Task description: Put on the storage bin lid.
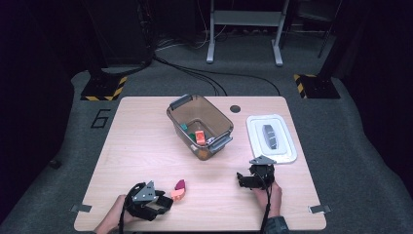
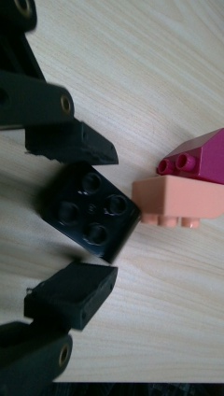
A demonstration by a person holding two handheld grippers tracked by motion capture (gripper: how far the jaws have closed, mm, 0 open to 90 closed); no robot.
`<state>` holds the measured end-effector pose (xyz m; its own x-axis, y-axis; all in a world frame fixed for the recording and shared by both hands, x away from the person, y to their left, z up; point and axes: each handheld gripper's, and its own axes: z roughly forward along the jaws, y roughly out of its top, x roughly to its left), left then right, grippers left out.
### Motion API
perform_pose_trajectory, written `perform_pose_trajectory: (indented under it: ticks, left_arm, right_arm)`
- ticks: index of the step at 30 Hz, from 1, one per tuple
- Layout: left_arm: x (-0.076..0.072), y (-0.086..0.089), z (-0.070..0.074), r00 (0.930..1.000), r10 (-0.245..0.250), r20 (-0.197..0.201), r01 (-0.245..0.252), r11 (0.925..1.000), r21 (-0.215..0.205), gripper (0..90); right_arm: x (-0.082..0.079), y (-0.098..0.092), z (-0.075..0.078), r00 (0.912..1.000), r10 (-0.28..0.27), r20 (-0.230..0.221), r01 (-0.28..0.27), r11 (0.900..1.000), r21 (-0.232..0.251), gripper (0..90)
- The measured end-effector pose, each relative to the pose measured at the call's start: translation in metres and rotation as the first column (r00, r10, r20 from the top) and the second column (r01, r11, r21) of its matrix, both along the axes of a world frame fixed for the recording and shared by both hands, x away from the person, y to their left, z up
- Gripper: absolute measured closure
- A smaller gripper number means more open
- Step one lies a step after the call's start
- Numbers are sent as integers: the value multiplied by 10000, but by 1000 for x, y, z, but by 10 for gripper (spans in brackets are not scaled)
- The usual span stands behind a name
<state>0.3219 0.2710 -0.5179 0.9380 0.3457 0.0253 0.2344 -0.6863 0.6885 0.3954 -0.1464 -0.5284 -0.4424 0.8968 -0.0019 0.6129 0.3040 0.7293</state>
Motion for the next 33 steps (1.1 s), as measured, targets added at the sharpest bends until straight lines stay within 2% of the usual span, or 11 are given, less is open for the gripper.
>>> perform_pose_trajectory:
  ticks: [3, 8, 22, 28, 33]
  left_arm:
    - [-2, 2, -1, 9999, -8, -121, 5, 9998, -197, 500]
    - [-4, 4, -3, 9998, 60, -200, -71, 9987, -510, 581]
    - [-11, 9, -1, 9987, 295, -422, -323, 9973, -659, 590]
    - [-9, 17, 8, 9974, 601, -407, -635, 9940, -887, 590]
    - [0, 23, 20, 9946, 995, -298, -1019, 9901, -961, 590]
  right_arm:
    - [0, 0, 0, 10000, -1, 2, 1, 10000, 0, 79]
    - [0, 0, 0, 10000, 2, 2, -2, 10000, -1, 79]
    - [0, 0, 0, 10000, 3, 4, -3, 10000, -2, 79]
    - [0, 0, 0, 10000, 6, 0, -6, 10000, -2, 79]
    - [0, 0, 0, 10000, 19, 10, -19, 10000, -7, 79]
